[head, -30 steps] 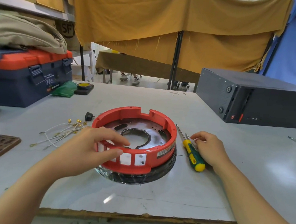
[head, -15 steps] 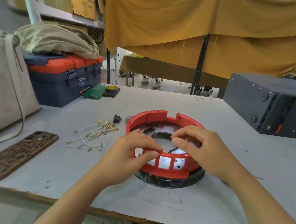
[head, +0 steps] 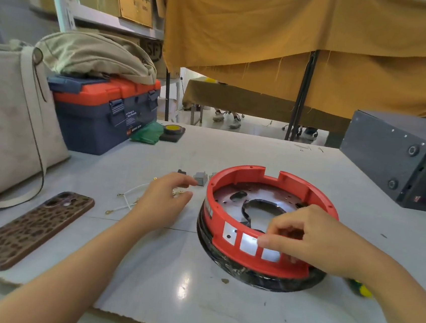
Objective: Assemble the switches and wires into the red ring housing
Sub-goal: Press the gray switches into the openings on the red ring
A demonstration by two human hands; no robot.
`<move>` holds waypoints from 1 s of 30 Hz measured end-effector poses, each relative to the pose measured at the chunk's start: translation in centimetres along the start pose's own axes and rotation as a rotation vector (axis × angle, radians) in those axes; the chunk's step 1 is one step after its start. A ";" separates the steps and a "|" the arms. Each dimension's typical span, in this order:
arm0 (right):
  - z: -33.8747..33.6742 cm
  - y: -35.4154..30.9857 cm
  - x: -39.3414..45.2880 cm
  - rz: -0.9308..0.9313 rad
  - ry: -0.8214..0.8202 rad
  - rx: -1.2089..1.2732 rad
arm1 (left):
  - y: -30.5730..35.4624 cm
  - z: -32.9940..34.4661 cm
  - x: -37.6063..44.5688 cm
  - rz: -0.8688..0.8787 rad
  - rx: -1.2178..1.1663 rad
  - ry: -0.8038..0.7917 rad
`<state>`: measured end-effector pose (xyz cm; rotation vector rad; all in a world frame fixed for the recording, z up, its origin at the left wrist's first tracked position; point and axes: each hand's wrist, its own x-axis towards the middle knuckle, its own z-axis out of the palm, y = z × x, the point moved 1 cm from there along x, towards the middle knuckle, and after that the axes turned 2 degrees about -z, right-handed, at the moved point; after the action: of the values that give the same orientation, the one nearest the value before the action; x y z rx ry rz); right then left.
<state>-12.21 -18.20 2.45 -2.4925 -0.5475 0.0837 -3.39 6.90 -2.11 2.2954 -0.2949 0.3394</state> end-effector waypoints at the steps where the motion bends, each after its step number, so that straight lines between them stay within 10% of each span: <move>1: -0.2 -0.2 0.2 0.004 0.005 0.011 | -0.1 0.2 0.8 0.011 0.060 -0.032; 15: -0.2 -0.4 2.7 -0.074 -0.176 0.141 | -2.2 3.9 8.6 0.062 0.460 -0.202; 30: -0.4 -0.3 2.5 -0.146 -0.158 0.084 | 0.5 0.6 5.0 0.002 -0.267 0.042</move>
<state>-9.97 -17.18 3.14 -2.3690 -0.7741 0.2438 1.26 5.57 -0.49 2.0235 -0.3022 0.3273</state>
